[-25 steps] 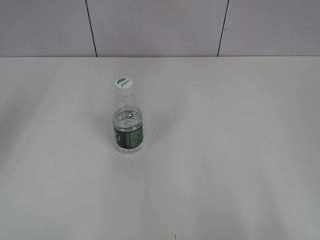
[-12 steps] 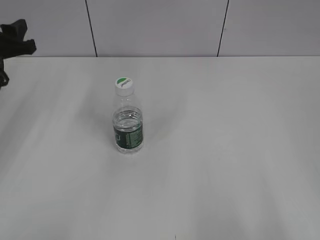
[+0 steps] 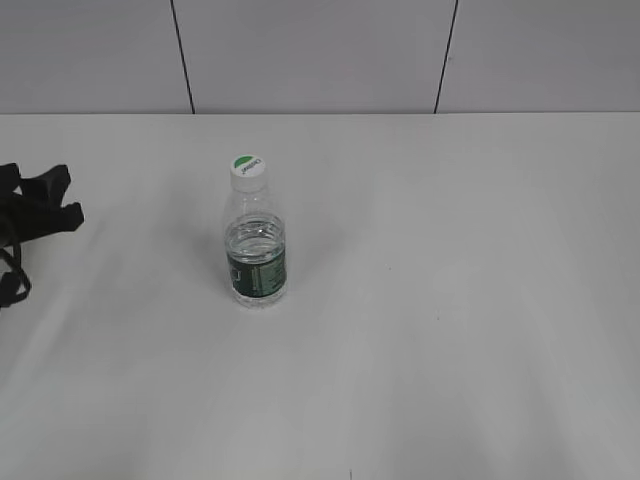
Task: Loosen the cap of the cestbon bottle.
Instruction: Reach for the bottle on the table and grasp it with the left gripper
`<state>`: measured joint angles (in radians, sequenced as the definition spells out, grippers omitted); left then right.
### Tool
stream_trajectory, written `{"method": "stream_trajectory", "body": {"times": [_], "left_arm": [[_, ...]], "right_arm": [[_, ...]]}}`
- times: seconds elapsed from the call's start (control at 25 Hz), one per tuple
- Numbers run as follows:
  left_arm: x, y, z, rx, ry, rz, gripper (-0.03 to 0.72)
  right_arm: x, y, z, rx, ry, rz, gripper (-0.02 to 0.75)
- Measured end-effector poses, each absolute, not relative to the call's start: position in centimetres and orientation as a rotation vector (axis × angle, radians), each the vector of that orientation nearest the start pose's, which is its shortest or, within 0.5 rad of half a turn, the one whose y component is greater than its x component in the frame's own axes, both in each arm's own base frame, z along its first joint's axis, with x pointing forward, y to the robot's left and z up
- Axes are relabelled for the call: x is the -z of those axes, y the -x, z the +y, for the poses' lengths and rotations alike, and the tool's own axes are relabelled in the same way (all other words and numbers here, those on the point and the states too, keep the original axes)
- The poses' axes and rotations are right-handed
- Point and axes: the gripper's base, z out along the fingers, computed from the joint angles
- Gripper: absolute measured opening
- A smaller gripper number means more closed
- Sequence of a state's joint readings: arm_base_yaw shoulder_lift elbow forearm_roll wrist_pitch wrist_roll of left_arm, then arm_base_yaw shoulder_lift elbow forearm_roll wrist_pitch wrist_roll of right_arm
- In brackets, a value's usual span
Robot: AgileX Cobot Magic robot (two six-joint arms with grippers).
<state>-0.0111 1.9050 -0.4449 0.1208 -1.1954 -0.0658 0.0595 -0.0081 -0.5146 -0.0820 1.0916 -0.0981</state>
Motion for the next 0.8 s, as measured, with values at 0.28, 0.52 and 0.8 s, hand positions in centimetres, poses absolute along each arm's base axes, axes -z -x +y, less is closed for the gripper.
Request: {"method": "stream_trajectory", "body": {"times": [0.28, 0.52, 0.8], "left_arm": [[-10.8, -28.4, -1.9, 0.165, -0.141, 1.789, 0.383], [-10.5, -27.7, -3.1, 0.232, -0.318, 1.789, 0.383], [-10.2, -26.0, -5.9, 0.438, -0.734, 1.712, 0.383]], "right_arm": [[-27.9, 0.9, -0.7, 0.122, 0.155, 2.046, 0.564], [-27.9, 0.9, -0.7, 0.122, 0.155, 2.046, 0.564], [-27.9, 0.9, -0.7, 0.122, 0.155, 2.046, 0.564]]}}
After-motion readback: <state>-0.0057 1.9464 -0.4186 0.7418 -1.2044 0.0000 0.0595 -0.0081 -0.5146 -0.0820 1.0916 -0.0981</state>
